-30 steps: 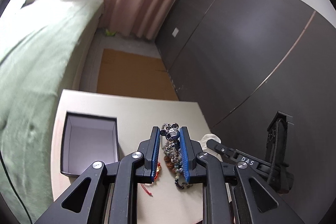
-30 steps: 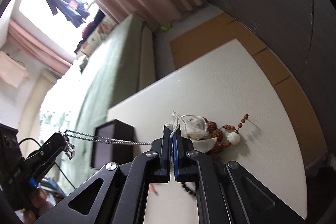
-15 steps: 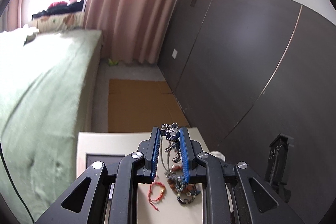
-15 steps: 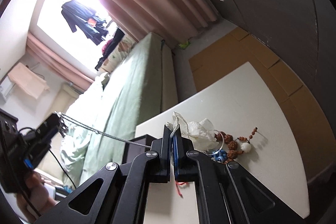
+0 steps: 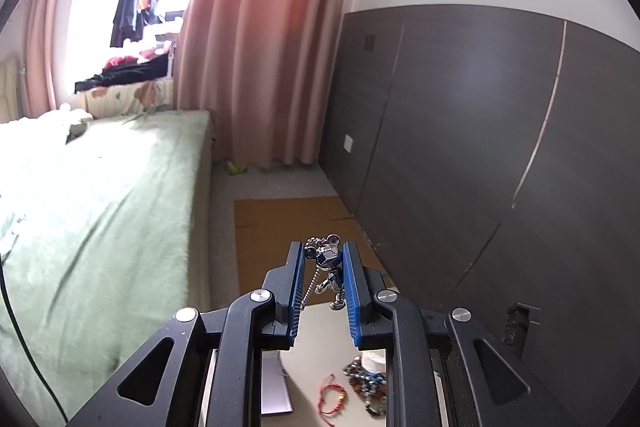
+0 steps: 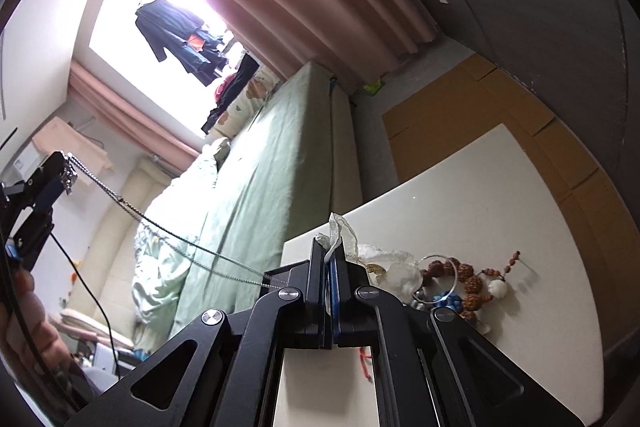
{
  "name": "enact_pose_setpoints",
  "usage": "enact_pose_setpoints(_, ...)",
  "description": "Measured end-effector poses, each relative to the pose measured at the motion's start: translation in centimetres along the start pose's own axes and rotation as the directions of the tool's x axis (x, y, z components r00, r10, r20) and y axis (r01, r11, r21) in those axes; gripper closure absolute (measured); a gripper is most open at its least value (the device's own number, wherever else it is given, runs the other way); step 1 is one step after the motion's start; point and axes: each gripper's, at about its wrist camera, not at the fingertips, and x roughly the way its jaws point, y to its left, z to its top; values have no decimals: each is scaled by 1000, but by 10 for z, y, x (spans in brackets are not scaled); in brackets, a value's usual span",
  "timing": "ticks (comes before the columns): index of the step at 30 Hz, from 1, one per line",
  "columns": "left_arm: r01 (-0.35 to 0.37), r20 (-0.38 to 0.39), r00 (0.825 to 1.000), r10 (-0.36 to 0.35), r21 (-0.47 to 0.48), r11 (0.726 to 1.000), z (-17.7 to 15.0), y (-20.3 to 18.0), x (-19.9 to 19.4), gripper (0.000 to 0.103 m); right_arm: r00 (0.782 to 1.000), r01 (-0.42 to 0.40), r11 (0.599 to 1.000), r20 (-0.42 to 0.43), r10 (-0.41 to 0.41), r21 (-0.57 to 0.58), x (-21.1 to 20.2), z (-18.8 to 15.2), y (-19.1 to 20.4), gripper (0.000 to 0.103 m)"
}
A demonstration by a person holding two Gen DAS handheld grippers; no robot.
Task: Organize jewelry
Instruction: 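Lift the grey-blue bead bracelet with the left gripper and carry it over the black box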
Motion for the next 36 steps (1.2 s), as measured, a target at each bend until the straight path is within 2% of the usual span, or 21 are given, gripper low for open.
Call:
enact_pose_setpoints(6,-43,13,999,43,-31,999,6,22,-7,84,1000,-18,1000,-7,18,-11,6,-1,6,99)
enact_pose_setpoints(15,-30,45,998,32,-47,998,25,30,-20,84,1000,-24,1000,-19,24,-19,13,-5,7,99)
enact_pose_setpoints(24,-44,-13,999,43,-71,997,3,42,0,84,999,-36,999,-22,35,-28,11,-8,10,99)
enact_pose_setpoints(29,-42,-26,999,39,-98,994,3,51,6,84,999,-35,999,-30,34,-25,14,-10,11,99)
enact_pose_setpoints(36,-39,45,998,42,-57,998,29,43,-16,84,999,-29,999,-47,27,-28,22,-11,12,99)
